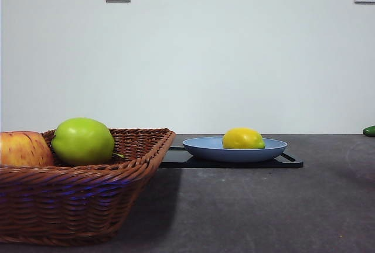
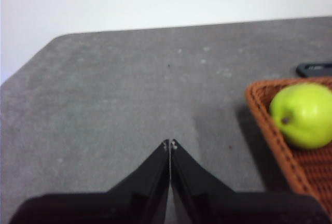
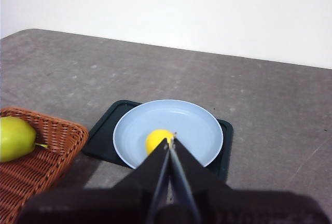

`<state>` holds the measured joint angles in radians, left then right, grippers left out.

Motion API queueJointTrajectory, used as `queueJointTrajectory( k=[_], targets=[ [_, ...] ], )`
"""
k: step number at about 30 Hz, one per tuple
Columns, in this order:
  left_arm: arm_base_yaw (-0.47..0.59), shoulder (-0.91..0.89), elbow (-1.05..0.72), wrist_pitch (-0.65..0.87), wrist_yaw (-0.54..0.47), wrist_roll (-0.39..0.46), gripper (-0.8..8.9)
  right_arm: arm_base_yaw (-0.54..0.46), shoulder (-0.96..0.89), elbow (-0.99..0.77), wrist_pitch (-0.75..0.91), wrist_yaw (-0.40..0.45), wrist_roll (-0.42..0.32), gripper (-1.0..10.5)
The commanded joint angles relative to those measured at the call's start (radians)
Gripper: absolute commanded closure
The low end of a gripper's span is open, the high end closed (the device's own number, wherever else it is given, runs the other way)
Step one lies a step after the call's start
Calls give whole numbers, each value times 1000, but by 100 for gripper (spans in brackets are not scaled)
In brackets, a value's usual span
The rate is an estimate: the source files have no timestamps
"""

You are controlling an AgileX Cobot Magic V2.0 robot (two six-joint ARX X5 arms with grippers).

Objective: Take the lemon from the basket,put the lemon in the plate,hand out the plate

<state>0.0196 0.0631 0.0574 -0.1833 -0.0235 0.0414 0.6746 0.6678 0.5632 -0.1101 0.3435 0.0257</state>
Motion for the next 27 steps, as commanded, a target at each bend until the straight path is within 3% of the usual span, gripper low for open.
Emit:
queueJointTrajectory(
  k=[1,27],
  targets=[
    [4,-25,-26,38,-1,11,805,7,3,12,12,3,-5,943],
    [6,-62,-42,-19,-1,13,805,7,3,12,12,3,-5,943]
  ],
)
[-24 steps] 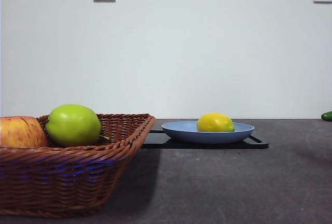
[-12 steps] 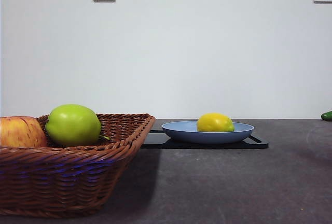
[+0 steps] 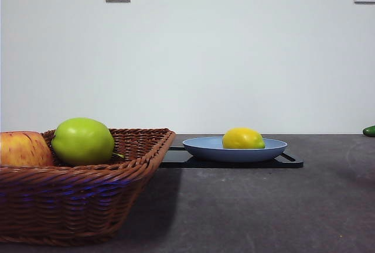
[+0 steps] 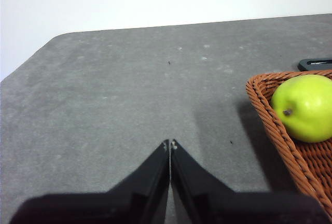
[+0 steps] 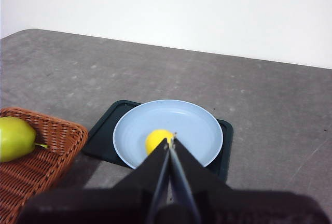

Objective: Take the lemon from the basket,put the lemon in the plate,hand out the plate

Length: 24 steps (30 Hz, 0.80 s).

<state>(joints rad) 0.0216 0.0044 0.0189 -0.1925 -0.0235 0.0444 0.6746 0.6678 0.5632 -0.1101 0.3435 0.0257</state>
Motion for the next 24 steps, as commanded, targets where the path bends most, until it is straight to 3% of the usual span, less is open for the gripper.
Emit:
queueJointTrajectory(
  k=[1,5,8,11,14,16,21,24],
  targets=[
    [4,-3,-3,-10,-1,10,805,7,3,12,12,3,-5,943],
    [4,-3,-3,-10,-1,10,805,7,3,12,11,4,-10,943],
    [4,-3,-3,-10,-1,10,805,7,-1,12,11,4,-64,943],
    [4,-3,-3,-10,-1,10,805,7,-41,12,-2,3,-74,943],
    [4,-3,-3,-10,-1,10,805,-42,-121,6,-10,6,-122,943],
    [4,-3,-3,-10,-1,10,805,-105,-176,-13,-11,-52,-124,943],
    [4,-3,-3,-10,0,10,805,-329,-306,-123,-10,-341,-123,943],
    [4,-3,-3,-10,-1,10,805,-444,-374,-206,-10,-431,-112,943]
  ],
)
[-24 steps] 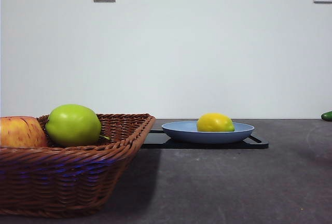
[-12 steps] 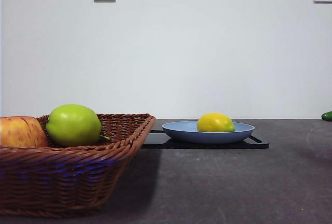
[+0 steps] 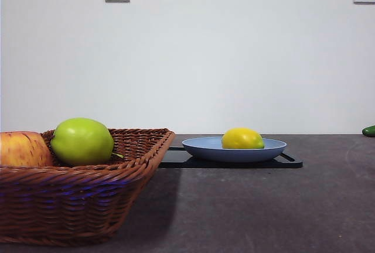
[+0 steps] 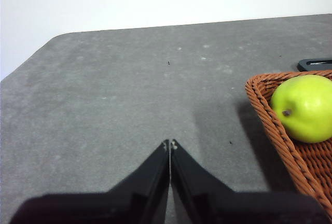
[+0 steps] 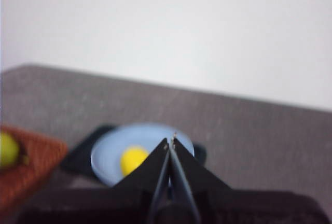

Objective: Take the lemon from the basket,put the lemon in the plate,hand out the plate

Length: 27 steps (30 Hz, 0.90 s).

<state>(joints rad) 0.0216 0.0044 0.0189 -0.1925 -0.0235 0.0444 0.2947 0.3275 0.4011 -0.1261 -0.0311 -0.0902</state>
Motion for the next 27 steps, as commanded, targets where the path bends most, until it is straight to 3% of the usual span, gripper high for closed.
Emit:
queueJointTrajectory(
  k=[1,8,27],
  targets=[
    [4,-3,-3,-10,-1,10,805,-94,-58,-75,6,-75,8,943],
    [4,-3,-3,-10,-1,10,805,-193,-193,-256,44,-74,22,943],
    [4,-3,-3,-10,-1,10,805,-197,-328,-393,31,-71,55,943]
  ],
)
